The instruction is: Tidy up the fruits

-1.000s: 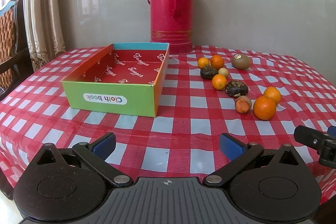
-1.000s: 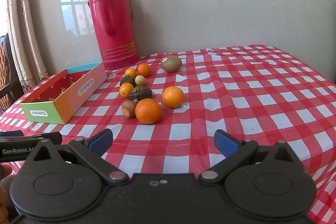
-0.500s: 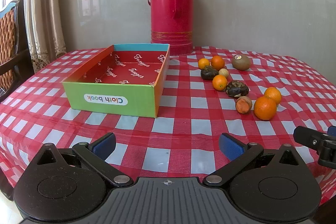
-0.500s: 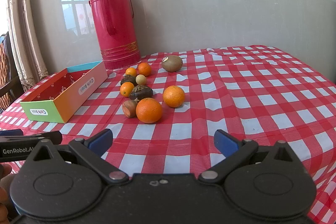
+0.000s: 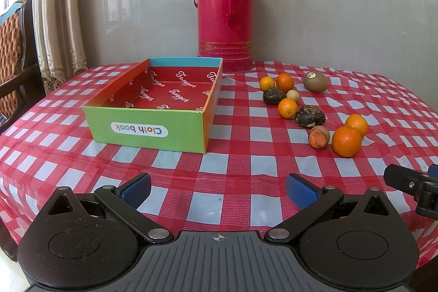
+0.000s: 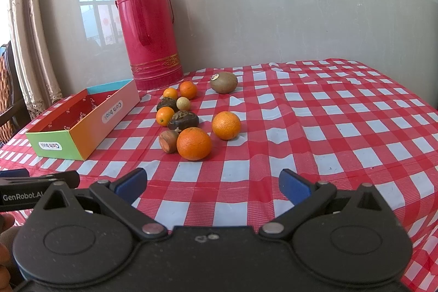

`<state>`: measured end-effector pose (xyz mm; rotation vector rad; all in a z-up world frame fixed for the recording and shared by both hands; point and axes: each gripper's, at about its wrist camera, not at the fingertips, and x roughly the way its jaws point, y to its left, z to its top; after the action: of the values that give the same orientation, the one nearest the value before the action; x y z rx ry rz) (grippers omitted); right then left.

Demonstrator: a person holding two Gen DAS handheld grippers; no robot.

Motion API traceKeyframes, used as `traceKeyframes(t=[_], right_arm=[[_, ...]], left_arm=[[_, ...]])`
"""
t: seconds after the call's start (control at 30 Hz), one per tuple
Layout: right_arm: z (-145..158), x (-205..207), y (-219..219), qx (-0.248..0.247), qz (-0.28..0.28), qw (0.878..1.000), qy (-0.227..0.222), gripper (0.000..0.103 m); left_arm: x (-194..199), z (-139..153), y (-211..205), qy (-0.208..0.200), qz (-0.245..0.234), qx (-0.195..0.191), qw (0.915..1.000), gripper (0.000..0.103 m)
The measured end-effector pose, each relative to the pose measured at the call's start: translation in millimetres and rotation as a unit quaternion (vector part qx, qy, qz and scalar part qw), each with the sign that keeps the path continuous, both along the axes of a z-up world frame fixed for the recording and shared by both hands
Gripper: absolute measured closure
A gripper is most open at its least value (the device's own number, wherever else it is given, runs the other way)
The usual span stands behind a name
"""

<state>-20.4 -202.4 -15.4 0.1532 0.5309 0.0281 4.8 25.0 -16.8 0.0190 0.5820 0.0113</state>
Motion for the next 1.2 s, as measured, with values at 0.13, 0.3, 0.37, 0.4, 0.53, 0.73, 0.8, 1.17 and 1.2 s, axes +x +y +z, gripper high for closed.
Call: traceKeyframes(t=[0.13,0.3,0.37,0.4,0.53,0.73,0.8,1.17,1.2], right_arm=[[0,0,0,0.000,0.000,1.000,0.000,0.006],[0,0,0,0.000,0.000,1.000,0.000,0.006],[0,-1,0,0.000,0.000,1.000,-0.001,0.006],[0,-1,0,0.000,0.000,1.000,-0.001,0.006],[1,-1,-1,0.003,-0.002,1.000,-0.002,0.006],[2,-3,-5,0.013,-0.009,1.000,-0.006,0.006],[3,-4,-8,0.020,-0.013,1.000,-0.010,0.006],[6,-11,-29,0.064,-0.039,0.997,-0.032,0.006],[7,-12,-31,0.068,-0.040,0.996,-0.034,0.006]], left_arm=[[0,0,0,-0.001,0.000,0.000,1.0000,0.000],[-1,0,1,-0.001,0.000,0.000,1.0000,0.000],[-1,0,0,-0.002,0.000,0.000,1.0000,0.000],[-1,0,0,-0.002,0.000,0.001,1.0000,0.000],[-2,0,-1,-0.004,-0.003,0.005,1.0000,0.000],[-5,2,-8,-0.012,-0.014,0.020,0.9996,0.000],[-7,3,-11,-0.017,-0.017,0.027,0.9994,0.000],[-9,12,-20,-0.022,-0.050,0.045,0.9975,0.000],[-9,13,-22,-0.023,-0.055,0.048,0.9971,0.000]])
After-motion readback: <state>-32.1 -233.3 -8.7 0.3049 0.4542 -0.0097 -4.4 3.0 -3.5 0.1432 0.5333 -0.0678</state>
